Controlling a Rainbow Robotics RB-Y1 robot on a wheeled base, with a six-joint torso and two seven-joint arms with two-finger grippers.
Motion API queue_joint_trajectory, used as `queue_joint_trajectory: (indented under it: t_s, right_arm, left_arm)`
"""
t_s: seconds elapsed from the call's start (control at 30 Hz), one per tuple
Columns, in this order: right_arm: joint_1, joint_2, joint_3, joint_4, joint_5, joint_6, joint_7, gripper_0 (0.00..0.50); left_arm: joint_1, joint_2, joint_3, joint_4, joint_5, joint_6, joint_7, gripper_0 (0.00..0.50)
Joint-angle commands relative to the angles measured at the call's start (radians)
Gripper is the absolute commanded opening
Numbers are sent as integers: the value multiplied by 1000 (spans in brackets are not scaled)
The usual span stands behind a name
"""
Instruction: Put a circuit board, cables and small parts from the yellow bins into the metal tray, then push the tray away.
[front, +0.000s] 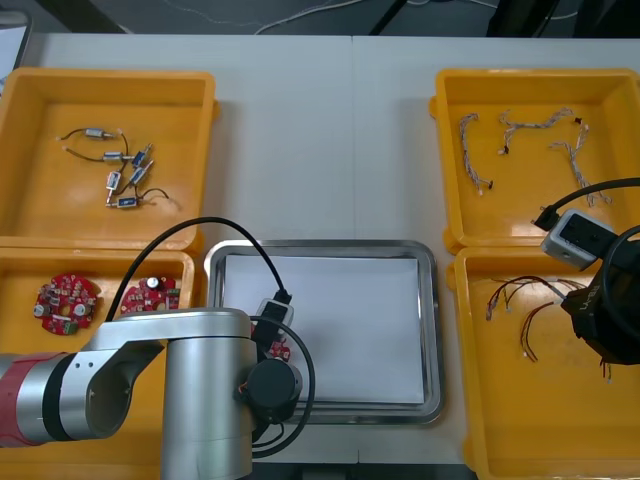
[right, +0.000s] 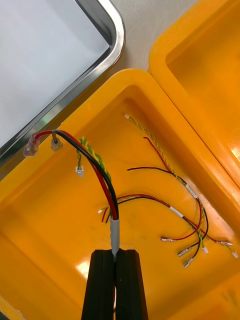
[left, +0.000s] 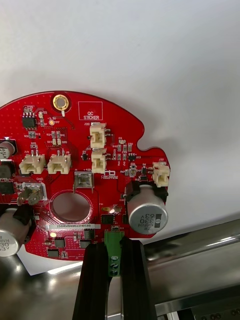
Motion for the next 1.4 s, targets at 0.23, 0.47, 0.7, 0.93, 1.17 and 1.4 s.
queue_joint_trajectory:
  t_s: [0.23,0.47,0.7,0.93,1.17,1.4]
  right_arm:
    - [-17,-30,8,-23,6,4,-30,0]
    - [-17,-30,8,-23,6,4,-30,0]
    - [-17,-30,8,-23,6,4,-30,0]
    - [-17,-30,8,-23,6,4,-30,0]
    - [-17,-30,8,-23,6,4,-30,0]
    - [-17,-30,8,-23,6,4,-30,0]
  left_arm:
    - [-33,-27,-23,-14,-13,-12,32,315]
    - [-33,-27,-15,-21,-15,-12,33,386]
    - [-32,-27,19,-43,10,-1,32,470]
    - [-32,-27,85,-70,57,17,24,500]
    - [-35,-26,146,-77,91,33,9,500]
    - [-56,-7,212,-110,169,51,6,500]
